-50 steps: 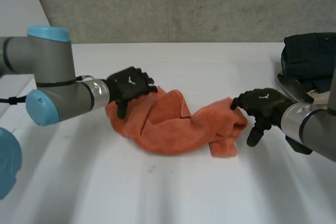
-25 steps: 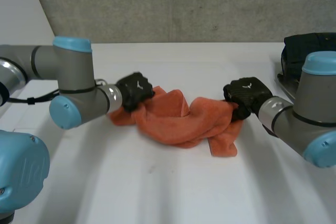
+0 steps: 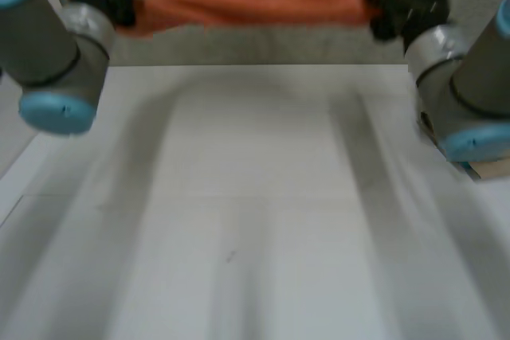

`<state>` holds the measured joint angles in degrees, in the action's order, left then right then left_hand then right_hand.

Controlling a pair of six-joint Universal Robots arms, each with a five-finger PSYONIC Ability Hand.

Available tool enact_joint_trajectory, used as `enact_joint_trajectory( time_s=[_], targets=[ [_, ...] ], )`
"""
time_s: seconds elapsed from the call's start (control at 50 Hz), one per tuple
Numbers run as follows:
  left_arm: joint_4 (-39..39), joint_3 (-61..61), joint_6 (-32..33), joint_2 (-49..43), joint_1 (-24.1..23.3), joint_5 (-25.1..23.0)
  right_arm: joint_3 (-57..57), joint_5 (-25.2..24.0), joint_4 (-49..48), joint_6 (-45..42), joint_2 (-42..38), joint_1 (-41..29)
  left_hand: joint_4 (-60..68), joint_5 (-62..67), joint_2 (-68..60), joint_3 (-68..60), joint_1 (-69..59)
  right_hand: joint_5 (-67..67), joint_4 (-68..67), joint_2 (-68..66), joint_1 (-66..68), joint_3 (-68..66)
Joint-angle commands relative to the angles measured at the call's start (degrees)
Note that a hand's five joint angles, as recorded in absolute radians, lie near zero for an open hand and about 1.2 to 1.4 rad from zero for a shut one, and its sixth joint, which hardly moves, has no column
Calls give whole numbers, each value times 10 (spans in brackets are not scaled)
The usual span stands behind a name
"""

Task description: Fold the laundry.

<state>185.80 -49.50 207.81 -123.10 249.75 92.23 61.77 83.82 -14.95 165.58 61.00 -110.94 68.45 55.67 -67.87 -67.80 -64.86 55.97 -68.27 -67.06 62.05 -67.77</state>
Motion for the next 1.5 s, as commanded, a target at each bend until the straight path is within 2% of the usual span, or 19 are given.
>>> enact_joint_trajectory(
  time_s=[0.02, 0.18, 0.24, 0.28, 0.3, 0.32, 0.36, 0.48, 0.56, 0.62, 0.76, 0.86, 0.96, 1.04, 1.12, 1.14, 1.2, 1.34, 1.5],
  targets=[
    [-23, -207, -5, 11, -2, -50, 137, -82, 94, -81, -42, 2, 115, 143, -121, -122, -151, 140, -117, -129, 180, -122],
    [-90, -282, -20, -6, -3, -33, 157, -54, 170, -162, -103, 18, 115, 143, -121, -122, -151, 140, -117, -129, 180, -122],
    [-115, -284, -21, -1, -4, -35, 156, -52, 203, -166, -99, 22, -5, 23, -1, -2, -31, 140, -117, -129, 180, -122],
    [-134, -285, -24, 10, -1, -38, 157, -52, 227, -165, -86, 24, -133, -105, 127, 126, 97, 128, -105, -118, 168, -110],
    [-140, -285, -25, 15, 0, -41, 158, -52, 233, -163, -80, 25, -188, -160, 182, 182, 152, 77, -54, -66, 116, -59],
    [-146, -285, -28, 29, 4, -46, 161, -52, 240, -160, -63, 25, -322, -294, 316, 315, 286, -42, 65, 53, -3, 60],
    [-148, -285, -33, 44, 9, -52, 165, -52, 243, -155, -46, 25, -411, -383, 405, 404, 375, -145, 169, 156, -106, 164],
    [-149, -280, -54, 96, 41, -70, 188, -58, 236, -122, 32, 33, -501, -474, 496, 495, 466, -178, 201, 189, -139, 196],
    [-163, -268, -65, 103, 72, -72, 193, -67, 230, -110, 62, 34, -544, -516, 538, 537, 508, -316, 339, 326, -276, 334],
    [-199, -261, -65, 96, 105, -78, 191, -67, 226, -112, 69, 41, -544, -516, 538, 537, 508, -391, 414, 402, -352, 409],
    [-272, -276, -66, 69, 143, -135, 180, -73, 230, -127, 58, 59, -512, -484, 506, 505, 476, -395, 418, 406, -356, 413],
    [-271, -280, -67, 37, 151, -166, 176, -74, 231, -132, 50, 65, -451, -423, 445, 445, 415, -395, 418, 406, -356, 413],
    [-257, -270, -70, -2, 148, -167, 161, -82, 227, -134, 35, 71, -406, -378, 400, 399, 370, -398, 421, 409, -359, 416],
    [-250, -256, -67, -29, 138, -165, 122, -109, 231, -162, 0, 75, -320, -292, 314, 314, 284, -408, 431, 419, -369, 426],
    [-251, -250, -66, -36, 133, -163, 75, -144, 244, -216, -38, 80, -134, -106, 128, 127, 98, -408, 431, 419, -369, 426],
    [-250, -250, -66, -35, 134, -163, 54, -159, 255, -237, -53, 82, -40, -12, 34, 33, 4, -405, 428, 416, -366, 423],
    [-250, -251, -65, -27, 137, -161, 14, -189, 281, -279, -86, 79, 113, 141, -119, -120, -149, -403, 426, 414, -364, 421],
    [-265, -265, -61, 8, 139, -159, -84, -235, 326, -373, -165, 58, 115, 143, -121, -122, -151, -393, 416, 404, -354, 411],
    [-270, -285, -63, 76, 137, -159, -196, -202, 347, -504, -269, 42, 115, 143, -121, -122, -151, -319, 342, 330, -280, 337]
  ],
)
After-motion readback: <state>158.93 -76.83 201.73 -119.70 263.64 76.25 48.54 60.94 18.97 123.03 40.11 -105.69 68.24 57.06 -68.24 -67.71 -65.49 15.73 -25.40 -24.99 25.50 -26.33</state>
